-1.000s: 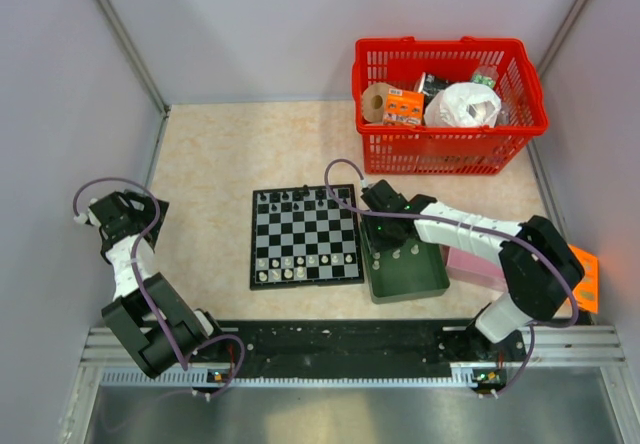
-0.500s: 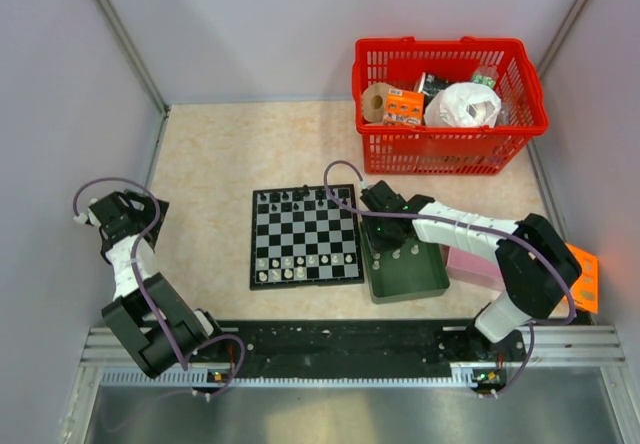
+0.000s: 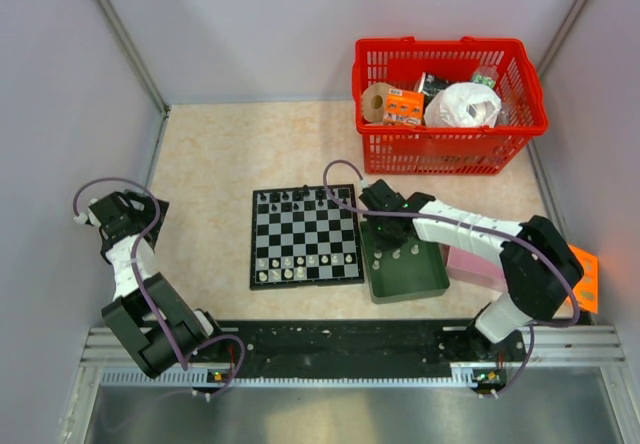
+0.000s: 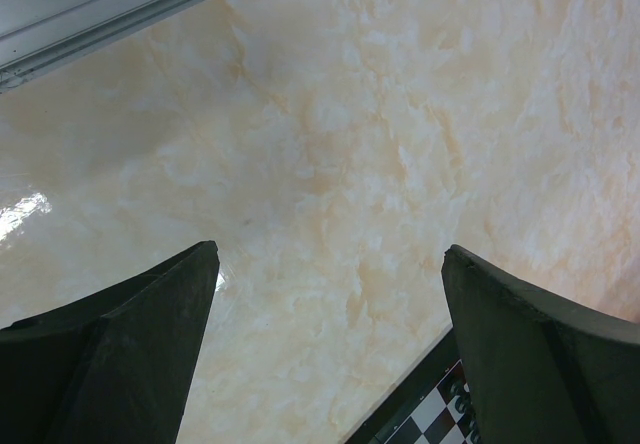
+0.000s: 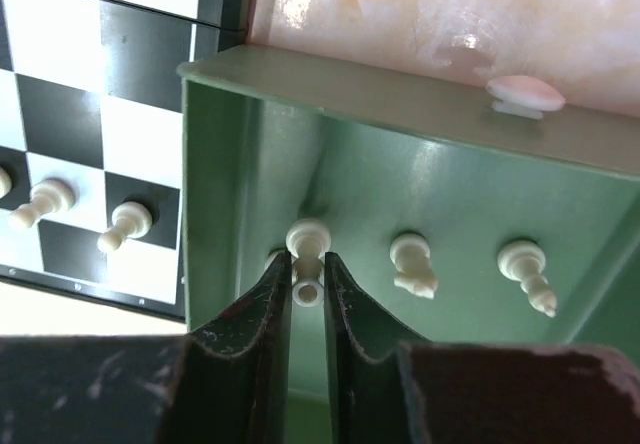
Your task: Set up the chess pieces on the board
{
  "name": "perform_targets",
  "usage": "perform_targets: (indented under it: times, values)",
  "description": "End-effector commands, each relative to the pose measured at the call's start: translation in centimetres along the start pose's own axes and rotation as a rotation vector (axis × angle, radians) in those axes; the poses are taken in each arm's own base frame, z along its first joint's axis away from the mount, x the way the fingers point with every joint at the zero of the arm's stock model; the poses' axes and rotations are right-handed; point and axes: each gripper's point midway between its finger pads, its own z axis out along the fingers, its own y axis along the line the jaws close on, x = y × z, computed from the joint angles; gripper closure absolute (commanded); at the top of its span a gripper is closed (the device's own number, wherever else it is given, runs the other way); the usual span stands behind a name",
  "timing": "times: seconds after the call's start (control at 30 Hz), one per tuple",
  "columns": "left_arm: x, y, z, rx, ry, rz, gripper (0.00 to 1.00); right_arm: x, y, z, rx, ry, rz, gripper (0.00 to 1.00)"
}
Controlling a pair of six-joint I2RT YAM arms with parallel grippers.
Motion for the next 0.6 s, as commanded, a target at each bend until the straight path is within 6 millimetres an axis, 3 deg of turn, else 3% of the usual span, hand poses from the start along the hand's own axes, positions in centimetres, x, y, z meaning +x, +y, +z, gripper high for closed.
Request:
perform_targets:
  times: [0.0,0.1,0.3,0.57]
  values:
    - [-0.8,-0.6,-0.1,0.033,-0.028,0.01,0.01,-4.3,1.1,-4.8,-0.019,-0.16,-0.021,0.88]
    - [-0.8,-0.6,-0.1,0.032,-0.03,0.008,0.01,-5.4,1.8,-6.8,-0.027,-0.207,-0.038,0.88]
    - [-0.8,-0.5,-0.1,0.033,-0.03,0.004,0.01,-6.8,6.8,-9.6,-0.13,-0.289,-0.108,0.88]
    - [-0.6,-0.6,-0.2,0.042,-0.024,0.003,0.01,-4.8,13.6,-7.1,-0.215,-0.217,-0.247,0.88]
